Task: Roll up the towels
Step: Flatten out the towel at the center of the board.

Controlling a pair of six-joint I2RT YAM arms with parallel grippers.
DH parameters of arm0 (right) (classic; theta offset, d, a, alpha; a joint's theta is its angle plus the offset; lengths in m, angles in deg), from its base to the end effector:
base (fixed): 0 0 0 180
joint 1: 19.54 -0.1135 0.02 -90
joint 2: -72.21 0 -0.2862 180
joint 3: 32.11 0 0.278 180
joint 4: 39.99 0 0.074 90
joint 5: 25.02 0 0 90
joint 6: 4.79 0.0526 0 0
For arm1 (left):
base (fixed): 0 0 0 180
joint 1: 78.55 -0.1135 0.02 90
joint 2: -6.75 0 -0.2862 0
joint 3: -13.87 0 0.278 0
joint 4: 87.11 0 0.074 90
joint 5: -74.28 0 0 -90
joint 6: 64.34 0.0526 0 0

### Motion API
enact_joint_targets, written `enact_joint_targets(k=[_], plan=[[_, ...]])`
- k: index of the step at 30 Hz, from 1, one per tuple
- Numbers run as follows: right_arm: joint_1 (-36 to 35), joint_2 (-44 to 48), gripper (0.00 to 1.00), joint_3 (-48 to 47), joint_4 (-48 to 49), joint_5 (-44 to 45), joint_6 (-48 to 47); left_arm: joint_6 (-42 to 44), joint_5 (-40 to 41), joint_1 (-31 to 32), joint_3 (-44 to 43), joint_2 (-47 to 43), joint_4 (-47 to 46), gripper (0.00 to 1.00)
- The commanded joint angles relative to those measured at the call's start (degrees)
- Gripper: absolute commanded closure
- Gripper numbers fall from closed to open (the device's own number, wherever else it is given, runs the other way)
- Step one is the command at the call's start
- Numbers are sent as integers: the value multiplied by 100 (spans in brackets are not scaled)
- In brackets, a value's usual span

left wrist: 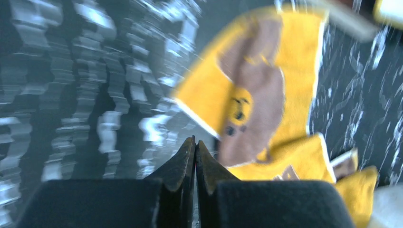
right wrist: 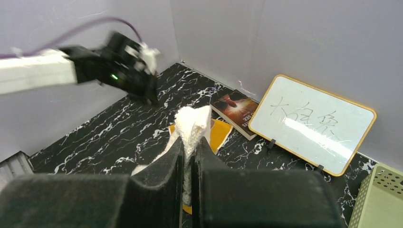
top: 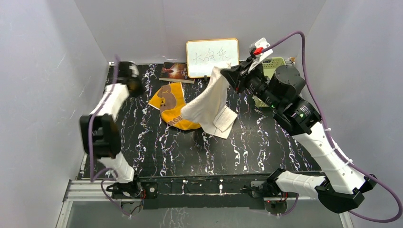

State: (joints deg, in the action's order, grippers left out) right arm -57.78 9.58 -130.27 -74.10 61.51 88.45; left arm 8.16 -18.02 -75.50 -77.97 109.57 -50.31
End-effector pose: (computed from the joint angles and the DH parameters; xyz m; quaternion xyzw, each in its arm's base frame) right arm 0.1874 0.1517 0.5324 -0.2306 0.6591 0.2731 0.6616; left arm 0.4407 -0.0256 0.2459 -0.1101 0.9262 -0.0827 0.3510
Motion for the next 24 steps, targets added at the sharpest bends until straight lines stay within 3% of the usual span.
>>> enact_joint_targets(k=[1, 4, 6, 7, 8, 9, 11, 13, 14, 16, 24], plan=[[-3, -51, 100, 64, 669, -202, 20, 364, 621, -955, -288, -1506, 921, 100], [-7, -178, 100, 38, 775, -343, 60, 502, 877, -1097, -118, -2139, 1203, 100], [-3, -217, 100, 43, 823, -377, 55, 460, 221, -1126, 150, -2393, 1132, 100], [0, -229, 100, 31, 824, -356, 45, 355, -417, -1107, 292, -2323, 1071, 90], [-4, -256, 100, 4, 795, -304, 31, 221, -971, -959, 449, -2161, 967, 62], [-5, -289, 78, -31, 759, -228, 6, 114, -1138, -634, 619, -1985, 869, 46], [6, -287, 43, -76, 690, -55, -14, 40, -303, 307, 809, -1678, 664, 29], [2, -218, 33, -92, 613, 44, -45, -164, 167, 832, 966, -1390, 318, 17], [2, -170, 32, -92, 577, 78, -60, -324, 173, 928, 993, -1226, 184, 15], [9, -81, 31, -68, 459, 160, -101, -471, 296, 1084, 936, -844, -19, 2], [16, 182, 30, 77, 117, 448, -207, -472, 844, 1483, 466, 416, -69, 6]])
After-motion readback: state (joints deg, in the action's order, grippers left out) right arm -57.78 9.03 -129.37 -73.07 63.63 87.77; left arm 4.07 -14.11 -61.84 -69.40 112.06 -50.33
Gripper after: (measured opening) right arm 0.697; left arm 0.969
